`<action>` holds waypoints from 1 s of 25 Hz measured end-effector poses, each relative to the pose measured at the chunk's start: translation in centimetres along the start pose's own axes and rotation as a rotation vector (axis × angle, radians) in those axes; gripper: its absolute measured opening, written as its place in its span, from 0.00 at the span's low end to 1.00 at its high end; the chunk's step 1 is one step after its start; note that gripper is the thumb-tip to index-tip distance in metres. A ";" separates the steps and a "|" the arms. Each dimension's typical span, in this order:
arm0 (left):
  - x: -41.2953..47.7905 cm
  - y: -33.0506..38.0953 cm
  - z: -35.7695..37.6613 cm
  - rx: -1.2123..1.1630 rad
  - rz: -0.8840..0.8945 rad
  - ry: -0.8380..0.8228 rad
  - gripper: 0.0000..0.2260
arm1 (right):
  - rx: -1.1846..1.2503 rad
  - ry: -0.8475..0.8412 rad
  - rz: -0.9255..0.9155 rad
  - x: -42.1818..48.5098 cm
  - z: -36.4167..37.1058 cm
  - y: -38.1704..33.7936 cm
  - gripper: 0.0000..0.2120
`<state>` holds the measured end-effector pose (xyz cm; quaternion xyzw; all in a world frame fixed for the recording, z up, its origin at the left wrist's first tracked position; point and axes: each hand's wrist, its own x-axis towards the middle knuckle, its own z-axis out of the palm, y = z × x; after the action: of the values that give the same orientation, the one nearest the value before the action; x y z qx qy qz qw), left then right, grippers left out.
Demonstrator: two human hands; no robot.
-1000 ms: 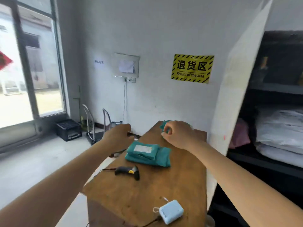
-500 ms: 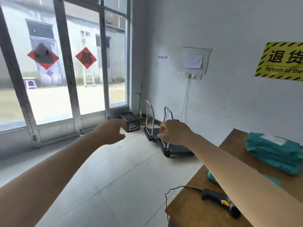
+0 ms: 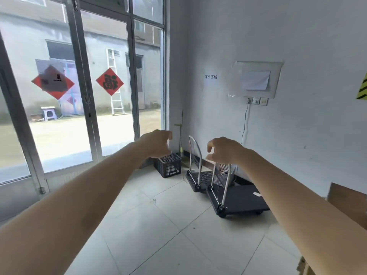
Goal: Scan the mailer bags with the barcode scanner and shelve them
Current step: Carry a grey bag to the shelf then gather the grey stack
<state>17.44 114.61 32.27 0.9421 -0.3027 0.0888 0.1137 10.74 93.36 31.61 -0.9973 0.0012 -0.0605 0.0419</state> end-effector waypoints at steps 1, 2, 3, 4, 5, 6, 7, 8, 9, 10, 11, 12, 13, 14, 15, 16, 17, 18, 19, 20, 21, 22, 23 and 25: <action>2.3 -0.4 0.3 -0.016 0.009 -0.007 0.21 | 0.014 0.004 0.014 1.6 0.0 0.8 0.12; 4.6 -0.7 0.9 -0.027 0.021 -0.014 0.21 | 0.015 0.005 0.024 2.9 0.3 1.5 0.12; 7.1 -1.0 1.7 -0.035 0.041 -0.022 0.21 | 0.000 0.000 0.032 4.3 0.8 2.3 0.12; 9.6 -1.2 2.7 -0.047 0.060 -0.027 0.20 | -0.037 -0.007 0.037 5.5 1.6 3.2 0.12; 12.7 -1.3 3.9 -0.079 0.085 -0.032 0.20 | -0.090 -0.018 0.054 6.7 2.3 4.4 0.12; 15.9 -1.1 5.3 -0.112 0.123 -0.039 0.20 | -0.138 -0.033 0.087 8.0 2.9 5.6 0.13; 19.0 -0.7 6.8 -0.141 0.174 -0.049 0.19 | -0.175 -0.049 0.130 9.3 3.3 7.1 0.14; 21.8 -0.1 8.2 -0.165 0.225 -0.057 0.19 | -0.200 -0.050 0.184 10.6 3.6 8.8 0.14; 24.7 0.6 9.6 -0.185 0.270 -0.062 0.18 | -0.210 -0.034 0.261 12.0 3.6 10.7 0.15; 27.4 1.3 10.7 -0.207 0.314 -0.076 0.18 | -0.204 -0.014 0.347 13.3 3.4 12.7 0.16; 29.7 2.0 11.7 -0.233 0.349 -0.103 0.17 | -0.185 -0.002 0.426 14.2 3.2 14.6 0.17; 32.0 2.9 12.4 -0.254 0.389 -0.126 0.17 | -0.165 0.011 0.499 15.0 3.1 16.5 0.17; 34.7 3.8 12.8 -0.254 0.443 -0.148 0.17 | -0.150 0.002 0.566 16.0 3.2 18.1 0.17; 37.3 4.8 13.3 -0.288 0.488 -0.169 0.16 | -0.134 -0.029 0.625 16.8 3.5 19.7 0.17; 39.7 6.1 14.0 -0.347 0.521 -0.201 0.15 | -0.113 -0.050 0.683 17.3 3.6 21.1 0.17; 41.9 7.7 14.8 -0.396 0.561 -0.232 0.15 | -0.082 -0.056 0.741 17.7 3.8 22.5 0.17; 43.7 9.5 15.8 -0.417 0.603 -0.257 0.15 | -0.058 -0.047 0.794 17.8 4.0 24.1 0.17; 45.4 11.4 16.9 -0.411 0.651 -0.271 0.15 | -0.055 -0.026 0.846 17.7 4.1 26.0 0.17; 46.7 13.3 18.0 -0.384 0.701 -0.278 0.16 | -0.072 0.000 0.892 17.5 3.9 28.0 0.16; 47.9 15.1 18.9 -0.362 0.747 -0.279 0.16 | -0.091 0.015 0.934 17.2 3.7 30.0 0.16; 49.4 17.3 20.0 -0.355 0.797 -0.277 0.16 | -0.105 0.021 0.976 17.0 3.6 32.3 0.16; 51.0 19.7 21.3 -0.360 0.841 -0.275 0.17 | -0.116 0.016 1.011 16.8 3.6 34.7 0.16; 52.7 22.2 22.4 -0.368 0.870 -0.281 0.17 | -0.129 0.004 1.037 16.6 3.4 37.4 0.16; 56.6 27.3 23.6 -0.342 0.929 -0.305 0.17 | -0.116 0.031 1.112 16.5 2.9 43.1 0.16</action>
<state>48.99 55.55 27.41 0.6785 -0.7124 -0.0593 0.1693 27.54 50.55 27.12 -0.8461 0.5311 -0.0439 0.0125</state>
